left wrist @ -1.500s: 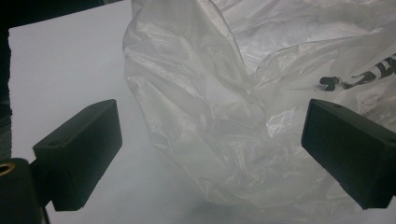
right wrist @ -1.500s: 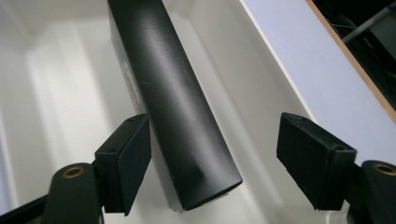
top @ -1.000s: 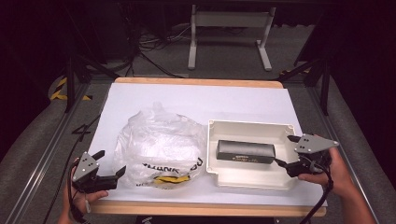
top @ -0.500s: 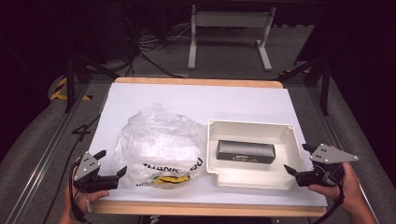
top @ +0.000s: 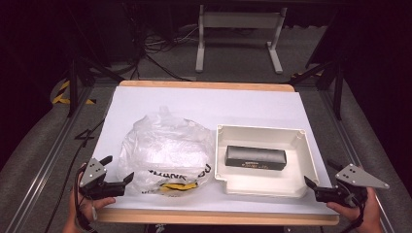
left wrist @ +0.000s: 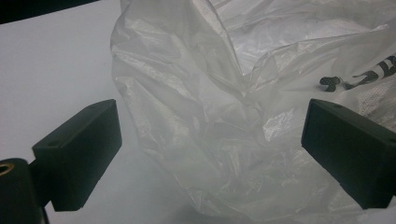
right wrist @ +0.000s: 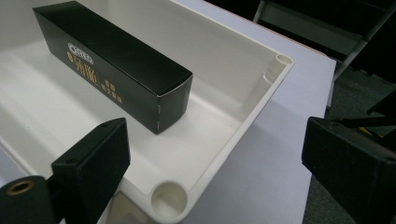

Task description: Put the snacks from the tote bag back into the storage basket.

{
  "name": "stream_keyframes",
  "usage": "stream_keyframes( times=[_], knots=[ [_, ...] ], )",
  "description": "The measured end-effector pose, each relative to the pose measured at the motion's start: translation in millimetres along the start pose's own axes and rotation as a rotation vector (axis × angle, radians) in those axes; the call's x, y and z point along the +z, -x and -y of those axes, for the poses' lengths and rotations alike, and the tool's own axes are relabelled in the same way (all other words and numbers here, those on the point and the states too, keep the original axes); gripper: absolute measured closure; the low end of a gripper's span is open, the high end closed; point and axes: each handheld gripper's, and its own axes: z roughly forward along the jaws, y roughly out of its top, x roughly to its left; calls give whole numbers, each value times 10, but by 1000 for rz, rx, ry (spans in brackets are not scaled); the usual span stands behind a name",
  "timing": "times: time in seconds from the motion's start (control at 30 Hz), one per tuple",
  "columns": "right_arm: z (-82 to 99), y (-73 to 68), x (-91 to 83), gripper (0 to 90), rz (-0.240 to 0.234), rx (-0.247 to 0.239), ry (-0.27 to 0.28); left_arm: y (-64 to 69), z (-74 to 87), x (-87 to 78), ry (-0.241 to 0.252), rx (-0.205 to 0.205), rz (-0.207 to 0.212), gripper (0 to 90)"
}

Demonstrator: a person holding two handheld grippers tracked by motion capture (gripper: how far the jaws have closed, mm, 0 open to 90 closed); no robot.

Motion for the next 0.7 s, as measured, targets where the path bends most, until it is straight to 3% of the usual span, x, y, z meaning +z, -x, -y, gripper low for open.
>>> stream_keyframes(
  times=[0.07, 0.17, 0.4, 0.53, 0.6, 0.7],
  knots=[
    [52, -7, -10, 95, -3, 38, 27, -3, -2, 4, 0, -1, 2, 58],
    [76, -17, -57, 95, 6, 39, 50, -12, -1, 9, 0, -4, 0, 58],
    [100, -29, -56, 71, -28, 89, 98, -12, -3, 1, 4, -4, -2, 58],
    [162, -53, 20, 65, -22, 76, 74, -14, -5, 0, 1, -3, -8, 58],
    [186, -72, 32, 63, -27, 68, 93, -23, -2, 1, 0, -11, -8, 58],
    [215, -92, 75, 58, -18, 51, 58, -27, -6, 5, 3, -10, -10, 58]
  ],
)
